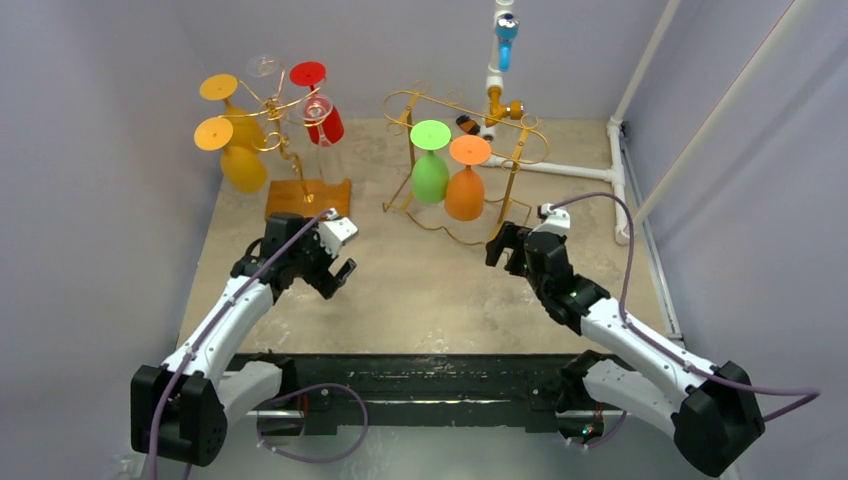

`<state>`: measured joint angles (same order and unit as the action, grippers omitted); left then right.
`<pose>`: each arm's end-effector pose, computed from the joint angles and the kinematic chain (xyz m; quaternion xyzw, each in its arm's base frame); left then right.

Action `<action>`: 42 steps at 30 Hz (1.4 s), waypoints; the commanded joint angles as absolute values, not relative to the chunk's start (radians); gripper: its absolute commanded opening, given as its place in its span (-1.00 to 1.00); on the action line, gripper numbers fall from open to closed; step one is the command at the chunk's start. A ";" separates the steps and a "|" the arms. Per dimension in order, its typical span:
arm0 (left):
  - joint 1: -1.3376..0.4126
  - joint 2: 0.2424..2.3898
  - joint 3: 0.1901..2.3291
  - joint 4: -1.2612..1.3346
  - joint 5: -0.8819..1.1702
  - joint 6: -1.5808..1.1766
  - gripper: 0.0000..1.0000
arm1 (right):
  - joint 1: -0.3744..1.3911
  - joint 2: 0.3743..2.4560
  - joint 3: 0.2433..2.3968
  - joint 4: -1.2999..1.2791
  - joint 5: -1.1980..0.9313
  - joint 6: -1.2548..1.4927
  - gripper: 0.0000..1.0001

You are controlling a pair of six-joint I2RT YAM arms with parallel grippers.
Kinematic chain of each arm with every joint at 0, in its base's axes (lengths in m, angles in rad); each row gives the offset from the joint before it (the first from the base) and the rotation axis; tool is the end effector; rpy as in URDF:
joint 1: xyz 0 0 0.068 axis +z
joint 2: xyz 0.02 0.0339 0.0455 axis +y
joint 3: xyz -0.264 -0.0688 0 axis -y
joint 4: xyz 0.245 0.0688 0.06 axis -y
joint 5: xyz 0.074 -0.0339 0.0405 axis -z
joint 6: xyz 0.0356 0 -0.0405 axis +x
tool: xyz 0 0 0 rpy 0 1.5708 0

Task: Place the wine glass upside down on the wine glass rack
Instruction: Reset both arms

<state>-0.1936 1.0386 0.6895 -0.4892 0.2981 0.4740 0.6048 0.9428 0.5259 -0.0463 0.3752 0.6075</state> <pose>0.2031 -0.0505 0.2332 0.3528 0.8549 -0.0878 0.3700 0.1794 0.1081 0.2349 0.0992 0.8355 0.1640 0.5150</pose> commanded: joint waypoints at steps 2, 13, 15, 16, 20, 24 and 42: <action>-0.121 1.013 0.616 -0.397 0.260 0.513 1.00 | 0.493 0.931 0.527 -0.122 0.507 0.675 0.98; 0.069 1.173 0.532 0.108 0.395 0.259 1.00 | 0.356 0.947 0.427 0.252 0.745 0.471 0.98; 0.079 1.226 0.524 0.204 0.390 0.200 1.00 | 0.347 0.990 0.422 0.355 0.804 0.398 0.98; 0.082 1.249 0.514 0.255 0.388 0.178 1.00 | 0.342 1.019 0.432 0.376 0.836 0.374 0.98; 0.088 1.312 0.459 0.463 0.367 0.106 1.00 | 0.313 1.143 0.410 0.541 0.935 0.337 0.98; 0.089 1.324 0.366 0.696 0.330 0.047 1.00 | 0.266 1.154 0.256 0.853 0.863 0.326 0.98; 0.108 1.604 0.238 1.307 0.238 -0.077 1.00 | 0.134 1.389 0.233 1.268 0.483 0.120 0.98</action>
<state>0.1001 1.6062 0.2390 1.1355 0.2333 -0.0582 0.1371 1.3357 0.1997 1.1381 0.5785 0.1955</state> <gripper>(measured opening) 0.996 0.987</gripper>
